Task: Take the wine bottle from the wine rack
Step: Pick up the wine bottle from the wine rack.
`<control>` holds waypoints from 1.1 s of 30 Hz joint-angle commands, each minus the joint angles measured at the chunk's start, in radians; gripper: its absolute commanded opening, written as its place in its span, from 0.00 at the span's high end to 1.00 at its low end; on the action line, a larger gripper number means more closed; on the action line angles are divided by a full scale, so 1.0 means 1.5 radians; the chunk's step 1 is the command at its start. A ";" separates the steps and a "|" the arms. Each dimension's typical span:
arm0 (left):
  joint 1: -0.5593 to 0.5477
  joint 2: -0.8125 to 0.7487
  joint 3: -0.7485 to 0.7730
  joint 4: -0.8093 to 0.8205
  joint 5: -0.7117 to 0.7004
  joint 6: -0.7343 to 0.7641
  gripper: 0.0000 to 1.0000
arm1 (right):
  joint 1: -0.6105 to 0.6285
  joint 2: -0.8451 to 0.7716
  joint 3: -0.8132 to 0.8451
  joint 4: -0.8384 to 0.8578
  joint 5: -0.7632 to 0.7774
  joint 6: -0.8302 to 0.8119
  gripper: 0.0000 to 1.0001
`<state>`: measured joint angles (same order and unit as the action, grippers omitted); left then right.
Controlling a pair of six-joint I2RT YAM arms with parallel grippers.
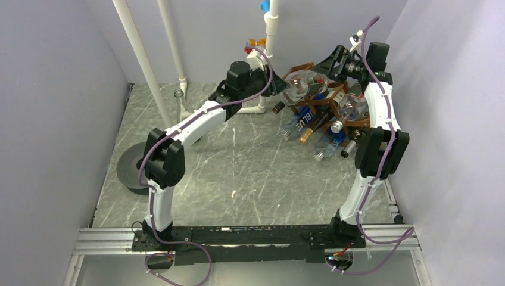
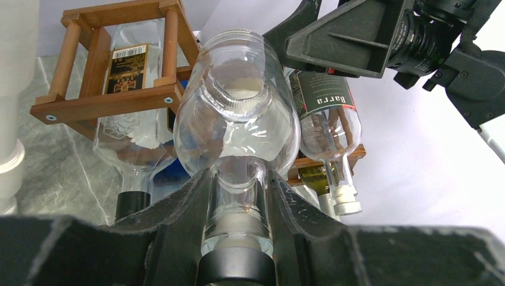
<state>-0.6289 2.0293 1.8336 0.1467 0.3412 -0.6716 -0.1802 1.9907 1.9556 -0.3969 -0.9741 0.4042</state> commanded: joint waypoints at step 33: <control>-0.024 -0.355 -0.309 0.129 -0.015 0.028 1.00 | 0.210 -0.277 -0.327 0.335 -0.086 0.320 0.01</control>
<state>-0.6121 1.5658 1.4071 0.1974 0.1989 -0.5934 0.0010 1.6932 1.4990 -0.0742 -0.9306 0.7322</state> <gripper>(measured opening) 0.409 0.989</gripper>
